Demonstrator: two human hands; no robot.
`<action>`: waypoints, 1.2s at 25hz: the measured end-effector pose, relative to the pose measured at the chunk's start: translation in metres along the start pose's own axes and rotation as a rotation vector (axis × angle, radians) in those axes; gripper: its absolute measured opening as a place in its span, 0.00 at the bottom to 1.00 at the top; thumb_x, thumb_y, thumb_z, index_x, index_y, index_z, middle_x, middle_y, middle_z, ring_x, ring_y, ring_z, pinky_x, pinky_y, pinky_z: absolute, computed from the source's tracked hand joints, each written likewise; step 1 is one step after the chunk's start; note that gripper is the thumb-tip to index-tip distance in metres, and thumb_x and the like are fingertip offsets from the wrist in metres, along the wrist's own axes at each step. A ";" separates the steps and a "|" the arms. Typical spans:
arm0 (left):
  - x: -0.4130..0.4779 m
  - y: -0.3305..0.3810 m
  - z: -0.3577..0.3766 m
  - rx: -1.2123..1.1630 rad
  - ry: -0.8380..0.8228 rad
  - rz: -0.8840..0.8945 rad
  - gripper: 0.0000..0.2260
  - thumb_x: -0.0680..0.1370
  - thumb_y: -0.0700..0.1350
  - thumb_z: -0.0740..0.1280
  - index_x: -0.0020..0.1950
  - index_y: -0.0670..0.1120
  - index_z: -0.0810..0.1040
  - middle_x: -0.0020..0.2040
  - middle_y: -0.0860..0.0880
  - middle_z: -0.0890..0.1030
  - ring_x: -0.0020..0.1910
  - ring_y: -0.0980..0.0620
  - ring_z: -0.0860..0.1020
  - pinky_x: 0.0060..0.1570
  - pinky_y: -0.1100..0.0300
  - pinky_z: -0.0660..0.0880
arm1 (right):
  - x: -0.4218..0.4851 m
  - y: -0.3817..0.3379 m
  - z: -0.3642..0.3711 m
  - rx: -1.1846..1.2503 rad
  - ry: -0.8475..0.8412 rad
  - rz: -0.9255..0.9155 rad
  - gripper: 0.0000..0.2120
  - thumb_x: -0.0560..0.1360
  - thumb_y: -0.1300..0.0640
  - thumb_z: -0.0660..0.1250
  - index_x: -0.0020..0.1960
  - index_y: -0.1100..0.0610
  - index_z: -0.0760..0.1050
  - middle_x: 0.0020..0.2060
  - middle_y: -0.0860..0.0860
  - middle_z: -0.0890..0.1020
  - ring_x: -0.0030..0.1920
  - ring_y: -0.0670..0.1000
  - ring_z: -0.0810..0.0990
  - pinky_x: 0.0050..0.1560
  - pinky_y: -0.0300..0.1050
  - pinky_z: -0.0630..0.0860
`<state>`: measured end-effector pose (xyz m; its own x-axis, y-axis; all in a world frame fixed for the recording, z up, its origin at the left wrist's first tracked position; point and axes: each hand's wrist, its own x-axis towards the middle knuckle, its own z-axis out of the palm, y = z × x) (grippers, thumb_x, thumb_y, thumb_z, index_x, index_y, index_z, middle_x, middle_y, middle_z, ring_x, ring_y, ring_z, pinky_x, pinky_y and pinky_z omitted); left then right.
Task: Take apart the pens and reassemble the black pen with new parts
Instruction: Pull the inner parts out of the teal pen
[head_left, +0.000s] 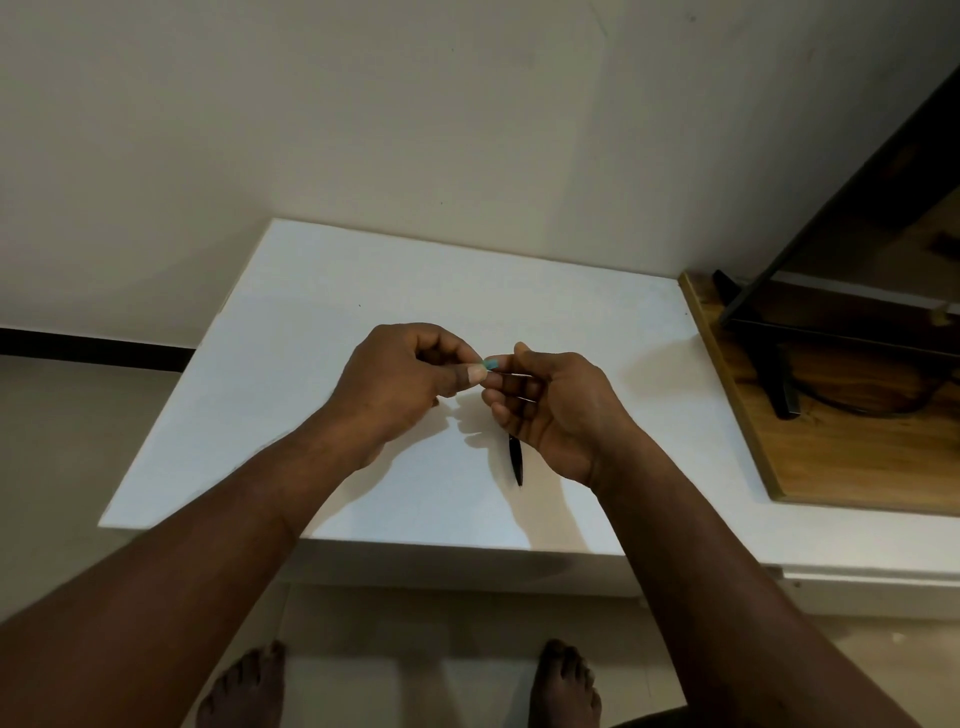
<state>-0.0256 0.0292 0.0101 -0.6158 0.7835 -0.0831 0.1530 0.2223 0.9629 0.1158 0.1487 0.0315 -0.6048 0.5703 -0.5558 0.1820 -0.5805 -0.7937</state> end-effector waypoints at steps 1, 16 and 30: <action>0.000 0.000 0.000 0.004 0.006 0.005 0.04 0.72 0.48 0.80 0.44 0.54 0.87 0.40 0.56 0.87 0.36 0.64 0.82 0.37 0.64 0.75 | 0.000 0.001 0.000 -0.003 -0.005 -0.003 0.16 0.86 0.54 0.62 0.53 0.64 0.83 0.42 0.58 0.87 0.38 0.52 0.86 0.37 0.42 0.83; -0.004 0.013 -0.005 0.400 0.071 0.273 0.06 0.71 0.47 0.80 0.45 0.56 0.86 0.43 0.58 0.84 0.41 0.60 0.81 0.41 0.67 0.73 | -0.004 -0.001 0.005 0.015 -0.053 0.002 0.16 0.87 0.58 0.58 0.54 0.66 0.81 0.43 0.62 0.88 0.42 0.56 0.88 0.42 0.44 0.85; -0.003 0.012 -0.007 0.534 0.069 0.441 0.10 0.74 0.43 0.77 0.53 0.53 0.87 0.47 0.55 0.83 0.43 0.60 0.78 0.44 0.67 0.73 | -0.004 -0.001 0.005 0.013 -0.062 0.011 0.16 0.87 0.60 0.58 0.54 0.67 0.81 0.47 0.63 0.88 0.41 0.56 0.88 0.43 0.43 0.86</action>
<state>-0.0270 0.0253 0.0236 -0.4540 0.8313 0.3207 0.7486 0.1606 0.6433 0.1147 0.1441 0.0356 -0.6500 0.5270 -0.5474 0.1789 -0.5940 -0.7843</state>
